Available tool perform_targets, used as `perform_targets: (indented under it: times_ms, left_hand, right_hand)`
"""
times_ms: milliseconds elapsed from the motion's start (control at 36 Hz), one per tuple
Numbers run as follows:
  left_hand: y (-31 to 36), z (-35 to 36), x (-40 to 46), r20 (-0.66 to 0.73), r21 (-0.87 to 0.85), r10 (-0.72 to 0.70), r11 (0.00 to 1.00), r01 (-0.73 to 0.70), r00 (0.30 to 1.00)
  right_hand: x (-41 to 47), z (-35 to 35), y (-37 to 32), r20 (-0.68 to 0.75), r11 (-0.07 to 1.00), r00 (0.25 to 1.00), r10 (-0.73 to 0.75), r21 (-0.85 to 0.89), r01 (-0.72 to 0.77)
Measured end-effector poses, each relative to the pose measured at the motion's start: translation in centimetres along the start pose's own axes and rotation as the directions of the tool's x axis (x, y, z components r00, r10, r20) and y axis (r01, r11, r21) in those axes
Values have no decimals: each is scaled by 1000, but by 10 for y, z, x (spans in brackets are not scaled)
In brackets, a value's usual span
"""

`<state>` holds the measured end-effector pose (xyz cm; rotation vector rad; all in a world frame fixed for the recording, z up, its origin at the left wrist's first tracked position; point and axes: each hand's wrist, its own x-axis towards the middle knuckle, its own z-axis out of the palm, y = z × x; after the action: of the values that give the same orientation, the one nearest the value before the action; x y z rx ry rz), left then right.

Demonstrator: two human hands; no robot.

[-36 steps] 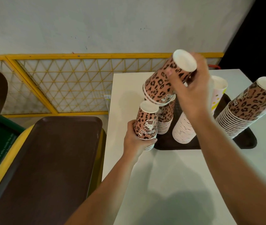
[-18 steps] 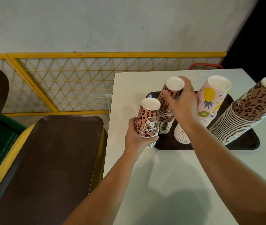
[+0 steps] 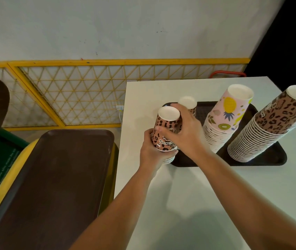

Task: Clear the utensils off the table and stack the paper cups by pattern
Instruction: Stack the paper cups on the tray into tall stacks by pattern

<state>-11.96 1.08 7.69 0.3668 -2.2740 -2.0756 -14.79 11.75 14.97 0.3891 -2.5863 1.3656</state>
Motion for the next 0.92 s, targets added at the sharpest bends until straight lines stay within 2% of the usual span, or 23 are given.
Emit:
perform_targets:
  times_ms: [250,472,611,778,917]
  left_hand:
    - [4,0,-4,27,26,-6,1000,5,1000]
    - [-3,-2,-1,-3,46,-28,999,28,1000]
    - [-7,-3,-2,1,81,-45,996,45,999]
    - [-5,-6,-2,-3,108,-43,993,43,999]
    - [-4,-7,-1,-9,105,-39,994,40,999]
  right_hand:
    - [0,-3,-2,-28,999,999,29,-22,-30]
    - [9,-17,-13,-118,1000,993,18,17,-16]
    - [24,-37,-31,-259,997,966,-15,67,33]
    - [48,-56,-34,-464,990,881,-91,49,129]
    - [57,-46,-10,-418,999,908,-35,-23,28]
